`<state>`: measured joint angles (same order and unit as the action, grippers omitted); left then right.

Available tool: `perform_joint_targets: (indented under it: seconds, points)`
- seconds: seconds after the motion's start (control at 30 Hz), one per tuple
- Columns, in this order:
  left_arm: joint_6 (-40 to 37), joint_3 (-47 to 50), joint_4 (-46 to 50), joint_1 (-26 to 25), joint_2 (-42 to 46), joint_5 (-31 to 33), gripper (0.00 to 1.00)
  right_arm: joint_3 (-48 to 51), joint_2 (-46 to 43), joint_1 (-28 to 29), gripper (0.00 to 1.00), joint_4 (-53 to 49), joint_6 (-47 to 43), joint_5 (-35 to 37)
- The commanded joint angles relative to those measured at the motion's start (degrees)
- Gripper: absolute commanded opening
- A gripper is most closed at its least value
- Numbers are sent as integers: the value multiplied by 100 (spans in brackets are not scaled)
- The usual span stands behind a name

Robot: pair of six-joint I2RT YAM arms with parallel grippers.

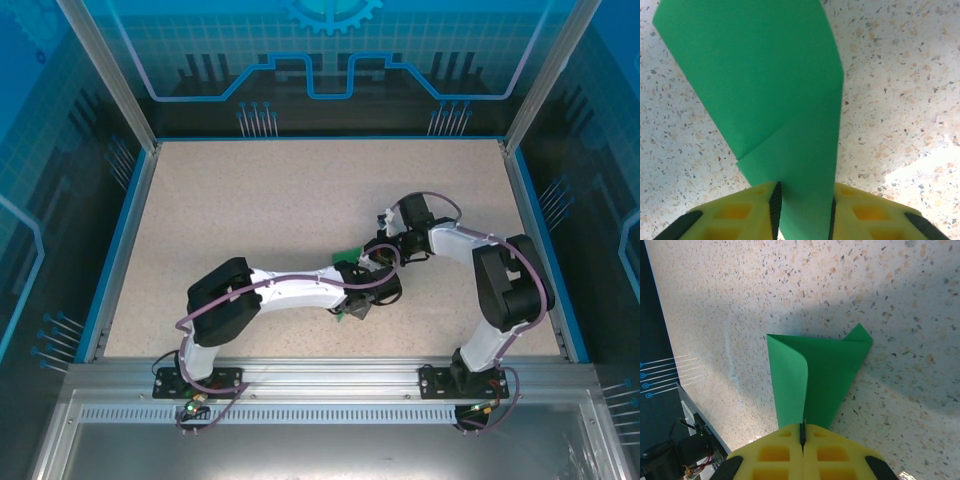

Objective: Fold a paper plane with a square sheet of paper (fold left side to right side)
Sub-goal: Fold the wing for the fifth time at the center of the table.

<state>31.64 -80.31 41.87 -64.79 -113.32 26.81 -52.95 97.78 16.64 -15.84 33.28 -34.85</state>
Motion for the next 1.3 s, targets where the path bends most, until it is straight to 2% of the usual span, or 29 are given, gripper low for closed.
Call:
perform_joint_targets:
  seconds: [0.0,0.23,0.57,0.67,0.8,0.87,0.93,1.03,1.17,1.27]
  points:
    - [54,-197,186,-39,-135,55,26,-81,101,102,0,-33,56,-13]
    - [-50,-308,174,-42,-311,-127,16,-69,153,102,0,-5,56,17]
    - [-173,-316,52,18,-420,-418,10,-108,53,-11,0,19,12,31]
    - [-180,-138,-123,96,-270,-551,8,-66,-254,-188,11,40,-26,48]
    - [-241,186,-569,223,66,-848,8,-1,-909,-471,32,-55,-168,92]
    - [-278,356,-825,297,246,-1056,7,28,-1228,-642,40,-276,-307,254]
    - [-271,548,-1147,415,429,-1317,7,123,-1561,-837,52,-519,-451,463]
    - [-197,884,-1668,604,683,-1769,7,388,-1974,-1081,63,-717,-594,716]
    - [45,1448,-2651,920,957,-2660,7,771,-2321,-1201,72,-727,-747,852]
    - [280,1783,-3214,1152,1035,-3135,7,1029,-2386,-1191,74,-595,-809,779]
